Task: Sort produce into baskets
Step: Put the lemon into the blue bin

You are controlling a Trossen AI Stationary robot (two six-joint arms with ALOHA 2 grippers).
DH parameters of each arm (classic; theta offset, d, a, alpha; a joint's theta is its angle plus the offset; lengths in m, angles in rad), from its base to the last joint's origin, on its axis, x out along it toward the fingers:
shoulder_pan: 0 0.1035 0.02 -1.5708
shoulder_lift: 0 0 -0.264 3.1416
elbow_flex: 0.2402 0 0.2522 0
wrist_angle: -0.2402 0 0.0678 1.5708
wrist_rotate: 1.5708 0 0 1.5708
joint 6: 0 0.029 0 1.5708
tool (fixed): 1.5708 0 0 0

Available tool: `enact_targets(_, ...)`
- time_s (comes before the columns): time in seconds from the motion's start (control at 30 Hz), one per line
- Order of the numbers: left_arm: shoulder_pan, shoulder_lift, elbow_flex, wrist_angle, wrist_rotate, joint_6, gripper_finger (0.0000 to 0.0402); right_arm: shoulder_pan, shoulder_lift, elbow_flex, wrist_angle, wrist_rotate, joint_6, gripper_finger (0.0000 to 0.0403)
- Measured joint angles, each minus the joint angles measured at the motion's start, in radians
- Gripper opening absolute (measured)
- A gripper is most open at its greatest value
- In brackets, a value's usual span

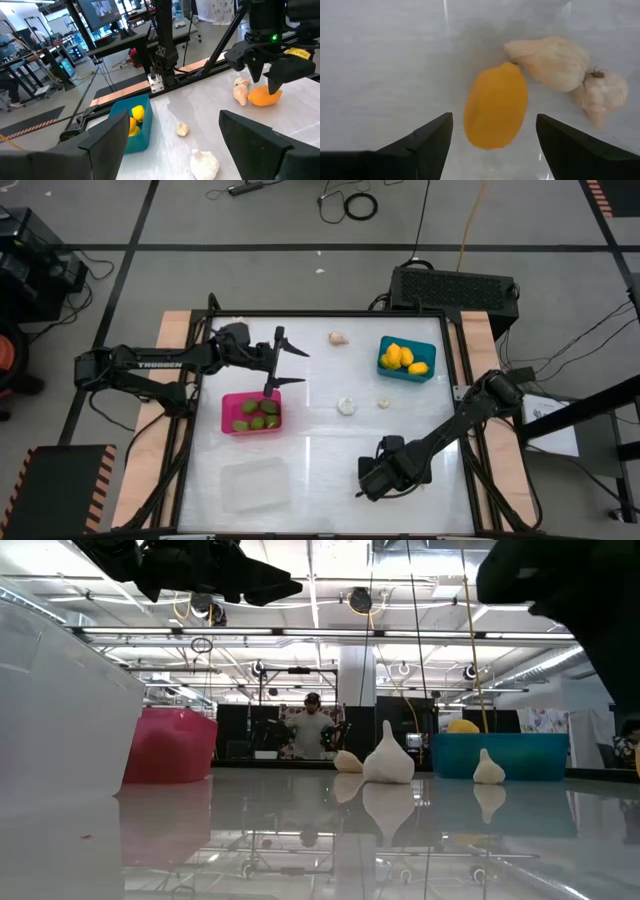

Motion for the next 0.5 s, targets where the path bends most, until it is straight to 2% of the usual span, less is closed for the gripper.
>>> enact_targets(0.5,0.000,0.000,0.000,-0.011,0.000,-0.024,0.0313,0.011,0.099,0.000,0.029,-0.003,-0.008,0.0275)
